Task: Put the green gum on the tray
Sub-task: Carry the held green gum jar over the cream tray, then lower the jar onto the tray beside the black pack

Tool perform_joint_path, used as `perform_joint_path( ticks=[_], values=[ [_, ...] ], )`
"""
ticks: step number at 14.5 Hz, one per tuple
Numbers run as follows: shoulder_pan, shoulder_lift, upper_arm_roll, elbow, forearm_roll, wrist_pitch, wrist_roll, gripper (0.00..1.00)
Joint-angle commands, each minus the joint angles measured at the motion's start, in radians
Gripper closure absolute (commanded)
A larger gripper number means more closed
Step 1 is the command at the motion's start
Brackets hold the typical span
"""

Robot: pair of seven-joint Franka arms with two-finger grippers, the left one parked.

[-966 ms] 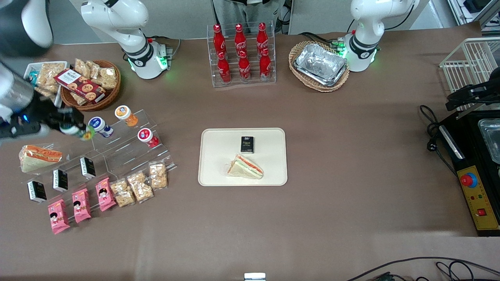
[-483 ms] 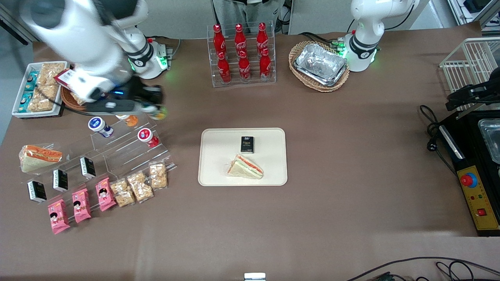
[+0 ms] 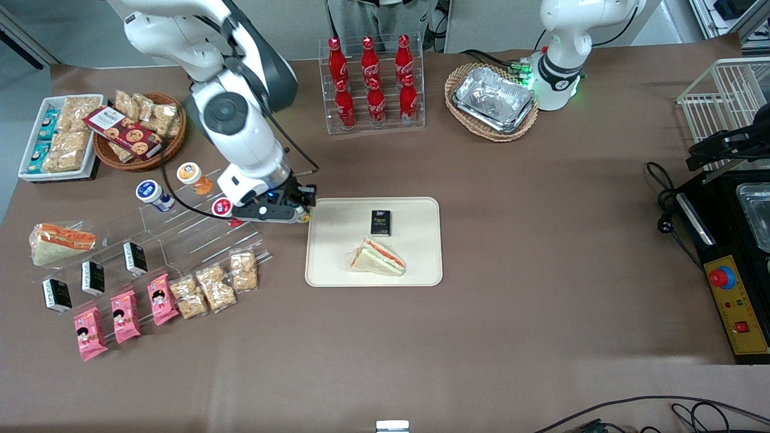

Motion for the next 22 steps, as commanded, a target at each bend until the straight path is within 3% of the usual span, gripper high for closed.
perform_joint_path(
  ticks=[1,6,11,22],
  values=[
    [0.016,0.026,-0.01,-0.081,-0.038,0.107,0.043,1.0],
    [0.067,0.152,-0.01,-0.084,-0.069,0.254,0.149,1.0],
    [0.116,0.239,-0.01,-0.098,-0.244,0.345,0.347,1.0],
    [0.121,0.285,-0.012,-0.099,-0.25,0.426,0.419,0.95]
  ],
)
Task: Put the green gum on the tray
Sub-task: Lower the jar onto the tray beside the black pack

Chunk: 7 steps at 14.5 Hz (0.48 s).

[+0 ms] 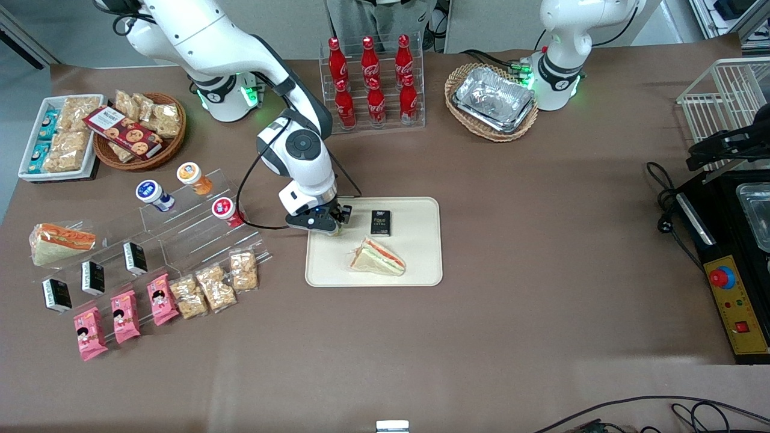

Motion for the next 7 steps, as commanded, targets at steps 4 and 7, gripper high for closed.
perform_joint_path(
  ticks=[4,7],
  values=[
    [0.004,0.012,-0.009,-0.006,-0.029,0.042,0.036,0.48],
    [-0.004,0.006,-0.011,-0.006,-0.029,0.04,0.036,0.0]
  ],
)
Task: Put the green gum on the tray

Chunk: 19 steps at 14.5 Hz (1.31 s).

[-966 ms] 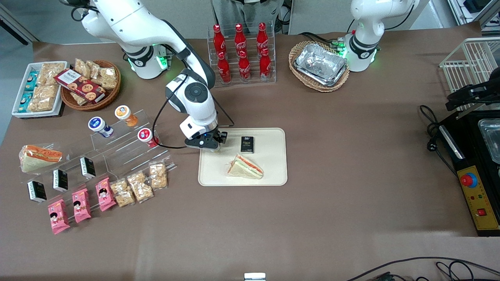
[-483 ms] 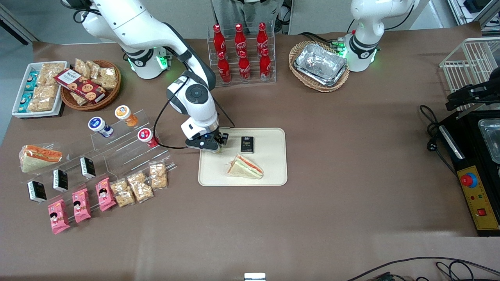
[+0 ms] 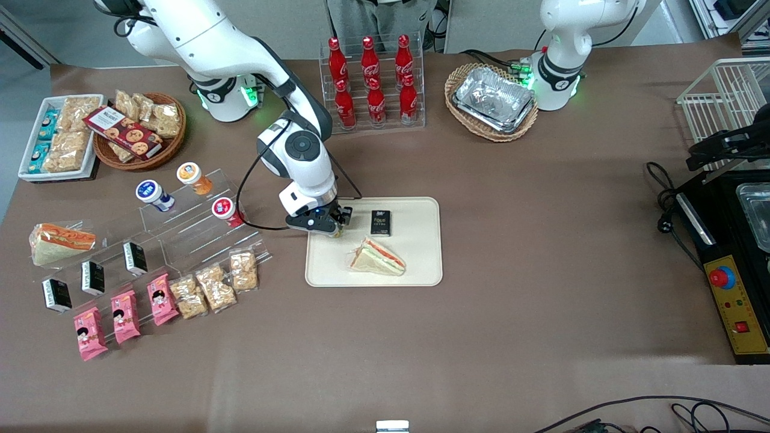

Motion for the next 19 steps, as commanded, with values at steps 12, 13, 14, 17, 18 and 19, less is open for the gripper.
perform_joint_path(
  ticks=[12,13,14,17,18,19],
  values=[
    [-0.296,-0.376,-0.022,0.144,0.213,-0.561,-0.578,0.0],
    [-0.345,-0.393,-0.024,0.176,0.219,-0.632,-0.653,0.0],
    [-0.382,-0.406,-0.027,0.213,0.221,-0.694,-0.709,0.0],
    [-0.528,-0.429,-0.028,0.296,0.221,-0.826,-0.867,0.0],
    [-0.569,-0.429,-0.028,0.331,0.22,-0.844,-0.919,0.0],
    [-0.605,-0.429,-0.031,0.365,0.22,-0.854,-0.956,0.0]
  ],
)
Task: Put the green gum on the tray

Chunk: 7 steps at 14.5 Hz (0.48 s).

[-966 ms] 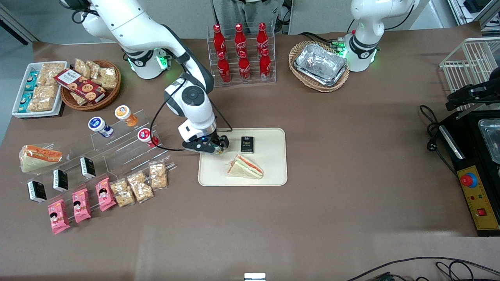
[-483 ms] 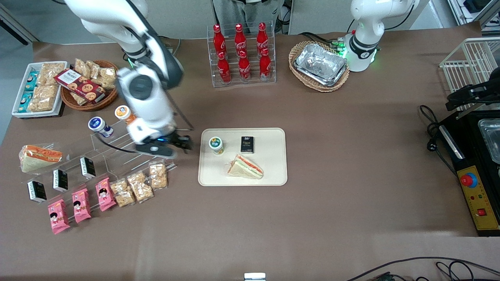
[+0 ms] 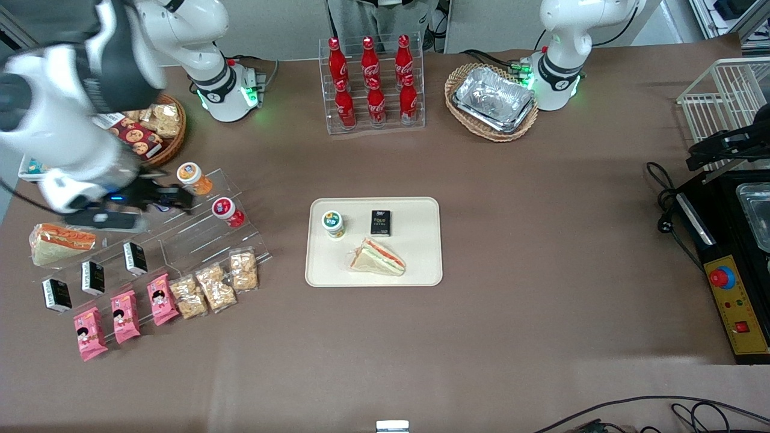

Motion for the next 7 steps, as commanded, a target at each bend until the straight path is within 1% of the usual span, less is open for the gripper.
perform_joint_path(
  ticks=[1,3,4,7],
  values=[
    [-0.126,0.015,-0.011,0.133,0.026,-0.069,-0.152,0.0],
    [-0.13,0.028,-0.075,0.196,0.028,-0.084,-0.233,0.0],
    [-0.129,0.035,-0.092,0.218,0.025,-0.098,-0.262,0.0],
    [-0.132,0.054,-0.111,0.24,0.019,-0.106,-0.289,0.0]
  ],
)
